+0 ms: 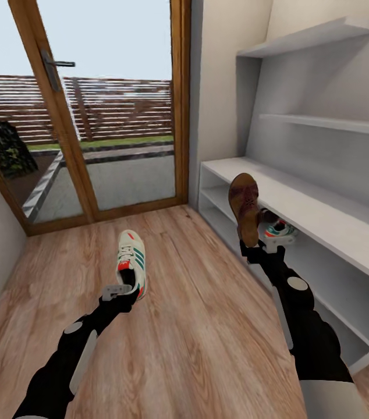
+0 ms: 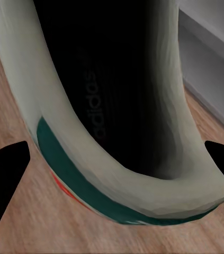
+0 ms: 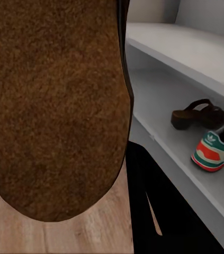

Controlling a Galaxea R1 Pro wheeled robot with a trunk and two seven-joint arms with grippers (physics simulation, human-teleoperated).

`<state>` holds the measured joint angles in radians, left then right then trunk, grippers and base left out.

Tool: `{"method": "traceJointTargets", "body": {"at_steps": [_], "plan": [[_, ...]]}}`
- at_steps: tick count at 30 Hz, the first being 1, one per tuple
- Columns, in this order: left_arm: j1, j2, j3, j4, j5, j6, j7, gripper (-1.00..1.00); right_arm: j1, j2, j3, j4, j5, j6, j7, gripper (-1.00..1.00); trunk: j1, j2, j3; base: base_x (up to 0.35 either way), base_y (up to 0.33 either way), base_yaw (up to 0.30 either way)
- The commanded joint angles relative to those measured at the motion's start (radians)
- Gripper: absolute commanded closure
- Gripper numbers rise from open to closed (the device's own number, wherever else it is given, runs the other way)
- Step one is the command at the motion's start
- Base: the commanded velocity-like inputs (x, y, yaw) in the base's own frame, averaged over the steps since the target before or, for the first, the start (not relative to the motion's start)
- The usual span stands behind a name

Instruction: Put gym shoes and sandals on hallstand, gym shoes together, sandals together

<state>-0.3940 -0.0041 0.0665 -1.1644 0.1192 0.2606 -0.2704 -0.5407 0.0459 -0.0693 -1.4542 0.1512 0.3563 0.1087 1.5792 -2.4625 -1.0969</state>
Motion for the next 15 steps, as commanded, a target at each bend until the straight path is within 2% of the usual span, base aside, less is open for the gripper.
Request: {"method": "traceJointTargets", "body": {"at_steps": [1,15], "plan": [[0.000,0.000,0.003,-0.001,0.011,0.009,-0.004,1.00,-0.001,0.001,-0.003,-0.002,0.007,0.006,0.009,1.00,0.000,0.000,0.000,0.347,0.073,-0.222],[0.000,0.000,0.003,-0.001,0.011,0.010,-0.004,1.00,-0.001,0.001,-0.003,-0.001,0.007,0.006,0.009,1.00,0.000,0.000,0.008,0.347,0.107,-0.222]]}}
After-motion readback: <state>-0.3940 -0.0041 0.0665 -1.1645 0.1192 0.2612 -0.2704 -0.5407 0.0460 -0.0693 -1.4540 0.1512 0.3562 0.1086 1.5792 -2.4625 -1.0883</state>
